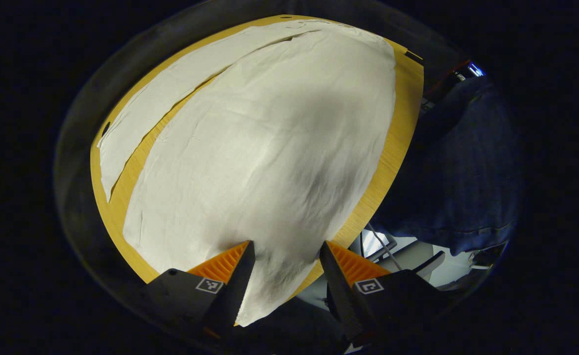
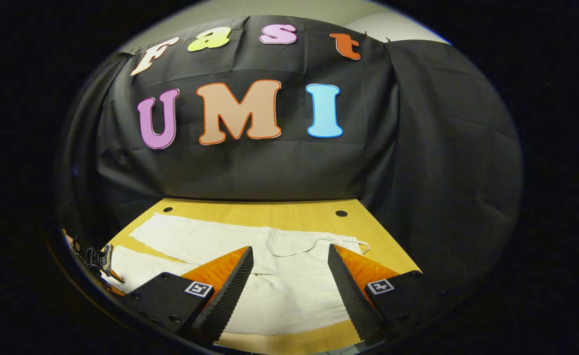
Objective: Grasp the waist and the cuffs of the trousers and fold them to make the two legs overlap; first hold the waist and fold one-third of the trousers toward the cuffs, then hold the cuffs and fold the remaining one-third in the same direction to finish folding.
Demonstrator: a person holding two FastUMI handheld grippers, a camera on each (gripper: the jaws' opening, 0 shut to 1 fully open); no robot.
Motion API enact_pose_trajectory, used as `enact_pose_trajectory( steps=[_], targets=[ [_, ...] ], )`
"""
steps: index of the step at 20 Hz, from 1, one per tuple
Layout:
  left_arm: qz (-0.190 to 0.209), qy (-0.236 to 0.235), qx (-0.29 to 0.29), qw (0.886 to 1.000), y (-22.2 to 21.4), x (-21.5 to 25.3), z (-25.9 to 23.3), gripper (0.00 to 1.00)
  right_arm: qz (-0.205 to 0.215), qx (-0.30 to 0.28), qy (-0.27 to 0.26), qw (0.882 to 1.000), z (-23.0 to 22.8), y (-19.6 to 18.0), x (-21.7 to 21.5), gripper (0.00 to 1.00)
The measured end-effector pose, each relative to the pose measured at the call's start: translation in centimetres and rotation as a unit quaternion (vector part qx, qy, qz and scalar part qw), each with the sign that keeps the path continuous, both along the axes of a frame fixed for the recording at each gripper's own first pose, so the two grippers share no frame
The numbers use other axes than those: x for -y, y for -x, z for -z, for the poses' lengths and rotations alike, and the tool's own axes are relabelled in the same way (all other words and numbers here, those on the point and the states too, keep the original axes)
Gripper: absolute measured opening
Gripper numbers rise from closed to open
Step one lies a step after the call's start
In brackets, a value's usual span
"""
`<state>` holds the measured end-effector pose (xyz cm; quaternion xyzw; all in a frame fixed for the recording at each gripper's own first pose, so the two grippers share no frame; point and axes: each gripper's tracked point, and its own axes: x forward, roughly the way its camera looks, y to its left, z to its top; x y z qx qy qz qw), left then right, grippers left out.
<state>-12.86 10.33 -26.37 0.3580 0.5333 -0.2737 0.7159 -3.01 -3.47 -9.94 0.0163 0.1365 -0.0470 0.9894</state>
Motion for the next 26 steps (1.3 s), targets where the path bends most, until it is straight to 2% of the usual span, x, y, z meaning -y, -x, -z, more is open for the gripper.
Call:
enact_pose_trajectory(
  steps=[3,4,5,7,8,9,13,17,22,26],
  targets=[
    [-0.003,-0.01,-0.006,1.0,-0.5,0.0,0.0,0.65,-0.017,-0.005,0.01,1.0,0.2,-0.3,-0.3,0.98],
    [-0.001,-0.013,-0.007,1.0,-0.8,-0.1,-0.2,0.51,-0.024,-0.006,0.014,1.0,0.3,-0.5,-0.4,0.98],
    [0.001,-0.017,-0.009,1.0,-1.0,-0.2,-0.2,0.45,-0.032,-0.01,0.019,0.999,0.6,-0.7,-0.5,0.97],
    [0.0,-0.023,-0.001,1.0,-2.0,-0.4,-0.6,0.26,-0.049,-0.019,0.029,0.998,1.2,-0.7,-0.7,0.97],
    [-0.006,-0.026,-0.003,1.0,-2.3,-0.5,-0.7,0.05,-0.057,-0.026,0.035,0.997,1.6,-0.8,-0.7,0.97],
    [-0.007,-0.027,-0.009,1.0,-2.1,-0.4,-0.6,0.0,-0.066,-0.031,0.04,0.997,2.0,-0.9,-0.6,0.98],
    [0.003,-0.037,-0.032,0.999,-1.8,-0.3,-0.7,0.0,-0.112,-0.074,0.074,0.988,5.2,-0.4,-0.6,0.97],
    [0.024,-0.058,-0.037,0.997,-1.9,-0.3,-1.1,0.0,-0.173,-0.144,0.123,0.967,10.1,0.9,0.2,0.98],
    [0.006,-0.055,-0.036,0.998,-2.1,-0.1,-1.1,0.0,-0.245,-0.226,0.189,0.924,15.7,3.4,2.3,0.98],
    [-0.003,-0.055,-0.028,0.998,-2.3,0.0,-1.1,0.0,-0.3,-0.292,0.242,0.875,19.7,4.6,4.4,0.98]
  ],
)
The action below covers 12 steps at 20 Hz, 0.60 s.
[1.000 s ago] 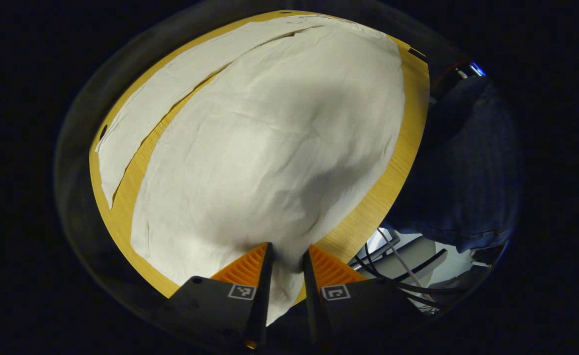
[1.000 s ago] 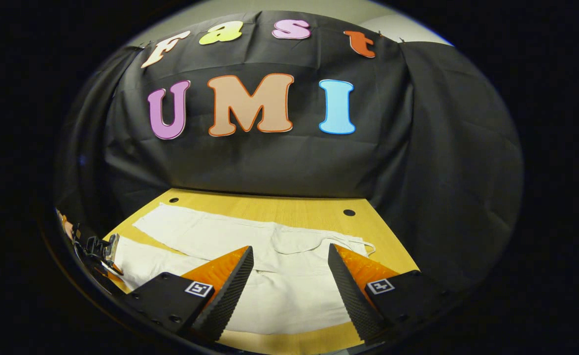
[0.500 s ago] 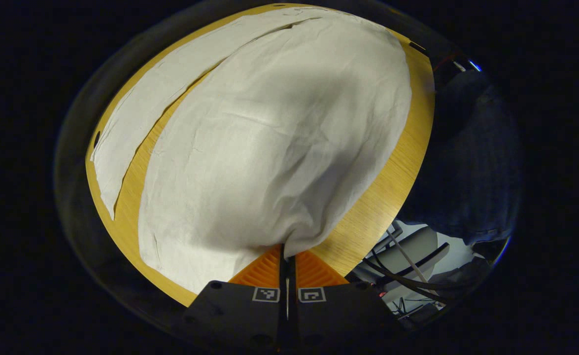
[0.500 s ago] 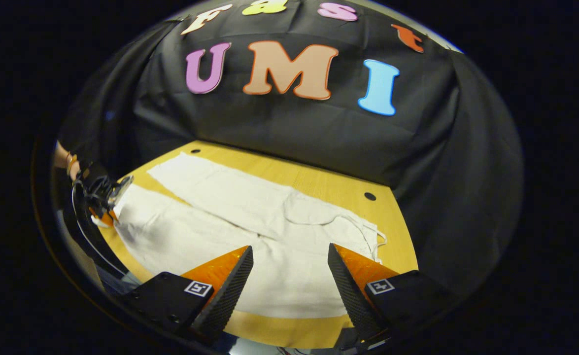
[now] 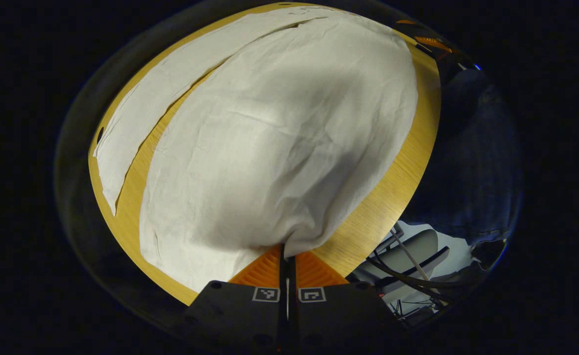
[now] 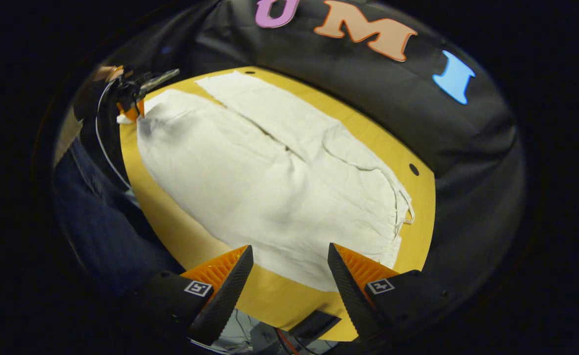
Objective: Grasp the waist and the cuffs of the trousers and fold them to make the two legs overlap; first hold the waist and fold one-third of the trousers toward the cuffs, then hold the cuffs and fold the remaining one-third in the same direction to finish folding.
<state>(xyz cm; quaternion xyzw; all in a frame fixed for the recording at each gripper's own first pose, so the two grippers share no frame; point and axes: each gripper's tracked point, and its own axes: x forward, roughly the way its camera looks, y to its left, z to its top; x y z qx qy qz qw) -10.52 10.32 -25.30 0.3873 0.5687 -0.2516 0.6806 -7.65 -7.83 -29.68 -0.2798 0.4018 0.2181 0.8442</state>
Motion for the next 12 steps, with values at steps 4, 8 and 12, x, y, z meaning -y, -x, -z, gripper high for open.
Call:
enact_pose_trajectory(
  steps=[4,8,12],
  targets=[
    [-0.002,-0.007,0.006,1.0,-0.1,-0.2,0.1,0.0,-0.045,-0.056,0.039,0.997,3.2,0.6,1.4,0.99],
    [-0.008,-0.009,0.011,1.0,-0.3,0.0,0.2,0.0,-0.088,-0.096,0.07,0.989,5.1,0.9,1.8,0.98],
    [-0.007,-0.015,0.012,1.0,-0.3,-0.2,0.2,0.0,-0.104,-0.126,0.073,0.984,6.3,0.4,1.9,0.98]
  ],
)
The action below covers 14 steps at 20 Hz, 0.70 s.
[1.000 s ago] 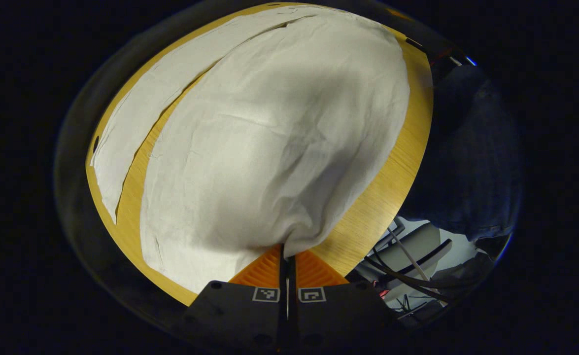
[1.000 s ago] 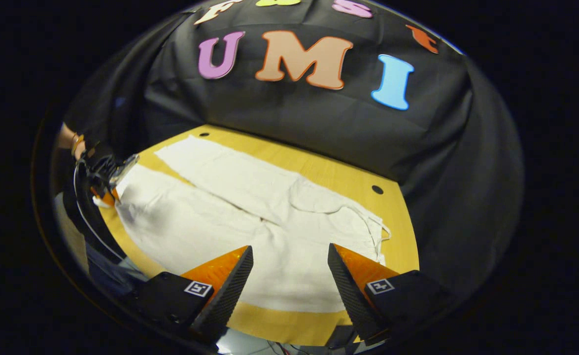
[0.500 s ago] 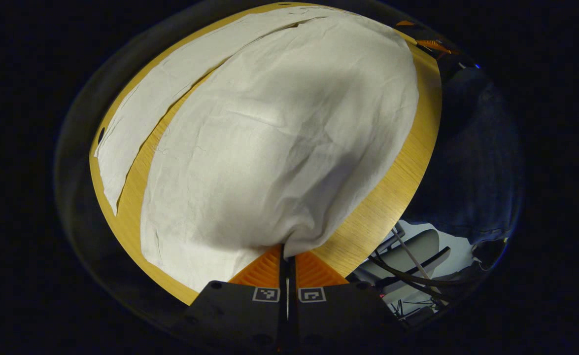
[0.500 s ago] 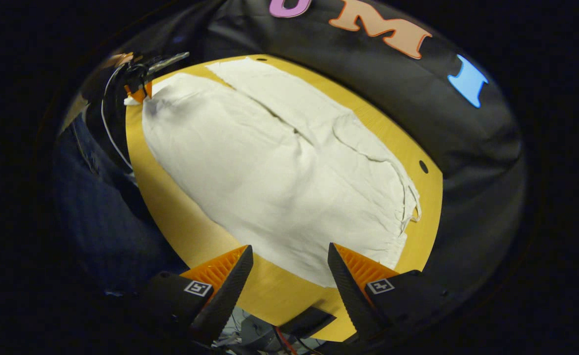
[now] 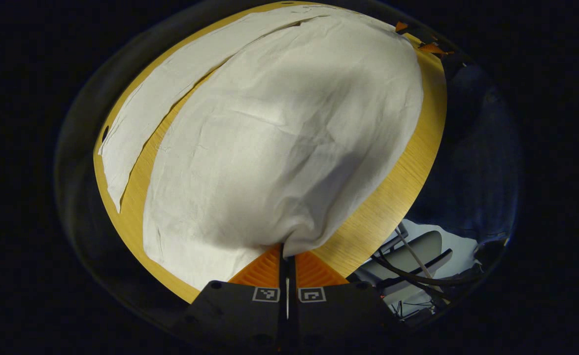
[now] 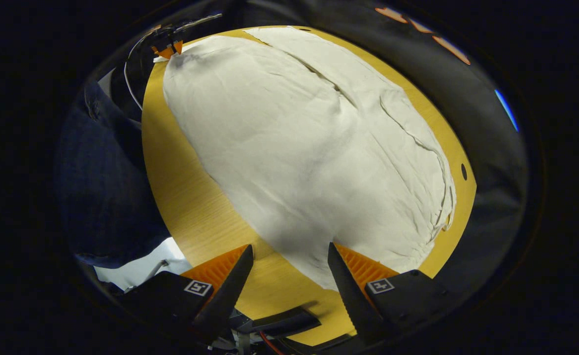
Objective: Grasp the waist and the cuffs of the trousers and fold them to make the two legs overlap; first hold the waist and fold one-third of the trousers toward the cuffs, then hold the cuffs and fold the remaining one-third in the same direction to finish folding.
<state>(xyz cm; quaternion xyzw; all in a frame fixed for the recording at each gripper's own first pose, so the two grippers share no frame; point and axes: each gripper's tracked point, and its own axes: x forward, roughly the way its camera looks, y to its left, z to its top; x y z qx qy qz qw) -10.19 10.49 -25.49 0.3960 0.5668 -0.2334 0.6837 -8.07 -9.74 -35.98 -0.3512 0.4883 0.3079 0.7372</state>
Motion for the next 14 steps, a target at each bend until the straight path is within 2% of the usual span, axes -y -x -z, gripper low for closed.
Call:
enact_pose_trajectory(
  steps=[6,7,10,12,13,14],
  targets=[
    [-0.001,-0.002,-0.007,1.0,-0.1,0.1,-0.1,0.0,0.008,-0.051,-0.005,0.999,0.6,0.2,-0.1,0.96],
    [-0.001,-0.002,-0.008,1.0,0.0,0.1,-0.2,0.0,0.009,-0.052,-0.003,0.999,0.6,0.1,0.0,0.9],
    [-0.006,0.003,-0.01,1.0,-0.1,0.1,-0.1,0.0,0.024,-0.056,0.005,0.998,0.7,-0.2,0.1,0.93],
    [-0.004,0.002,-0.01,1.0,-0.2,0.2,0.0,0.0,0.04,-0.055,0.011,0.998,0.6,-0.6,0.0,0.74],
    [-0.001,0.002,-0.012,1.0,-0.2,0.2,-0.1,0.0,0.041,-0.049,0.016,0.998,0.6,-0.8,0.2,0.6],
    [0.0,0.002,-0.014,1.0,-0.4,0.3,-0.1,0.0,0.044,-0.038,0.023,0.998,0.4,-1.1,0.4,0.56]
  ],
)
